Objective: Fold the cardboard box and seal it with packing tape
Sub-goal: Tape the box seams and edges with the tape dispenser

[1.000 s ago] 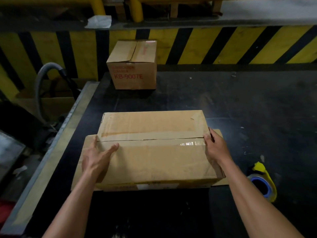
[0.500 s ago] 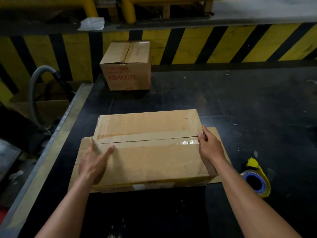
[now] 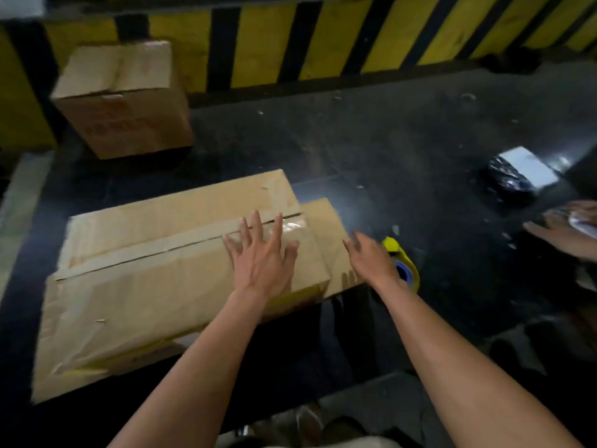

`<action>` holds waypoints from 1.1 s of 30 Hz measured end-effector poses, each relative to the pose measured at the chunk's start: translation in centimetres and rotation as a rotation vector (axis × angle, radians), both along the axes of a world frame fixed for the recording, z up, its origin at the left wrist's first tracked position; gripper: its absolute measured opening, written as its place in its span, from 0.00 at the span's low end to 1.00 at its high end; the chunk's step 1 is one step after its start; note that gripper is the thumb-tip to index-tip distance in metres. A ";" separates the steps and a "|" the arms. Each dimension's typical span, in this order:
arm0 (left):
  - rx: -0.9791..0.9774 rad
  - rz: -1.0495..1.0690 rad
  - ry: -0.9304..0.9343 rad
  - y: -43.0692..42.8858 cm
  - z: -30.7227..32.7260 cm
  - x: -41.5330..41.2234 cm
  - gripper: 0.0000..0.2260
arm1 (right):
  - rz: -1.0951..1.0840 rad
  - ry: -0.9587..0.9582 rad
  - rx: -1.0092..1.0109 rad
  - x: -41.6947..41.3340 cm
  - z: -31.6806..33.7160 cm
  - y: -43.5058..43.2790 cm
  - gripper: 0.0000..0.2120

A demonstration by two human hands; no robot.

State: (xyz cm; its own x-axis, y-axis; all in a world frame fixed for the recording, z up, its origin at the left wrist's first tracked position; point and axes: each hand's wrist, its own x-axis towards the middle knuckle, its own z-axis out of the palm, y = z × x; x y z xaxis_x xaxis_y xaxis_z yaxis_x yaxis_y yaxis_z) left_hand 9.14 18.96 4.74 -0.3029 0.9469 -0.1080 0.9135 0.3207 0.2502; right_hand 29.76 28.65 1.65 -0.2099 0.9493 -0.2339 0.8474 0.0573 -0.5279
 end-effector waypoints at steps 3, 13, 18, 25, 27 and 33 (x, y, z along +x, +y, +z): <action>-0.063 0.004 0.075 0.9 -1.4 0.8 0.31 | 0.014 -0.310 0.080 4.4 -1.8 -0.2 0.34; -0.088 -0.003 0.064 0.5 -0.9 0.8 0.32 | -0.263 -0.188 -0.223 9.1 -6.0 -1.5 0.60; -0.099 -0.015 0.065 0.5 -0.8 0.7 0.32 | -0.375 -0.053 -0.248 9.4 -6.4 -1.5 0.60; -0.123 -0.015 0.046 0.4 -0.4 0.6 0.33 | -0.459 0.064 -0.191 9.4 -5.3 -0.6 0.40; -0.127 -0.010 0.055 0.4 -0.5 0.6 0.33 | -0.475 0.088 -0.191 9.6 -5.2 -0.5 0.40; -0.131 -0.007 0.041 0.4 -0.2 0.5 0.33 | -0.366 0.207 -0.152 8.8 -5.1 -0.6 0.25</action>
State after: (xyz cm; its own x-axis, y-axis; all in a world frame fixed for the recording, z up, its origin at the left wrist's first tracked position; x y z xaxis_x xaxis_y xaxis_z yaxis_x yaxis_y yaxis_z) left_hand 9.69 19.38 4.52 -0.3029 0.9276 -0.2186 0.9246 0.3417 0.1687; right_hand 38.54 28.03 -3.41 0.0766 0.9279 -0.3649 0.6731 -0.3181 -0.6676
